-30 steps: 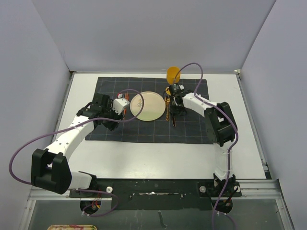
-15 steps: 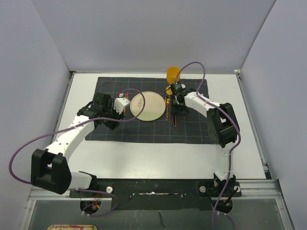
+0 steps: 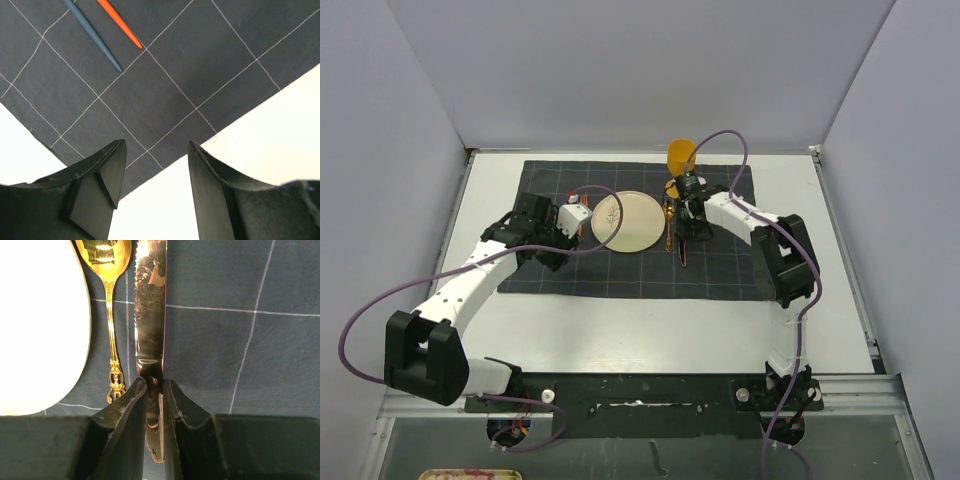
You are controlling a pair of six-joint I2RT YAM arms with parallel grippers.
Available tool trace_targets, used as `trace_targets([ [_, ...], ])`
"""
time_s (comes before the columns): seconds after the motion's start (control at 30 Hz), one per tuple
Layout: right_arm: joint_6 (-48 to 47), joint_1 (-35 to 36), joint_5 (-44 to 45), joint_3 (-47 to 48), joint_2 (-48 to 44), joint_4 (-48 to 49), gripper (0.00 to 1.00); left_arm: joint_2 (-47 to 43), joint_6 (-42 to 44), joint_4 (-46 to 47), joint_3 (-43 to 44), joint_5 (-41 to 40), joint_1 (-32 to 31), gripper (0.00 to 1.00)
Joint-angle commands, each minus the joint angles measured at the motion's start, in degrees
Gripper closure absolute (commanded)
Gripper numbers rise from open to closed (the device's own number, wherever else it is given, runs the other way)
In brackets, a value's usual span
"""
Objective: Set the dinner table for one person
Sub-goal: Adjust the knife on the napkin.
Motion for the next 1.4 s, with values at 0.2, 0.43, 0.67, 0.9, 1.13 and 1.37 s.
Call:
trace_targets([
  [0.2, 1.03, 0.12, 0.26, -1.21, -2.76, 1.65, 0.9, 0.95, 0.45, 1.63, 1.73, 0.37, -0.31, 0.49],
  [0.43, 1.38, 0.08, 0.36, -0.73, -2.04, 1.48, 0.9, 0.97, 0.36, 1.83, 1.66, 0.23, -0.26, 0.49],
  [0.67, 1.56, 0.21, 0.24, 0.35, -1.28, 1.26, 0.89, 1.1, 0.28, 1.83, 1.75, 0.48, -0.25, 0.49],
  [0.9, 1.85, 0.33, 0.04, 1.74, -0.7, 1.08, 0.9, 1.06, 0.28, 1.92, 1.44, 0.39, -0.26, 0.49],
  [1.13, 2.0, 0.44, -0.18, 2.35, 0.09, 0.84, 0.9, 1.14, 0.33, 1.89, 1.44, 0.48, -0.25, 0.49],
  [1.37, 2.17, 0.59, 0.0, 2.01, -0.18, 0.94, 0.88, 1.26, 0.44, 1.83, 1.53, 0.44, -0.25, 0.49],
])
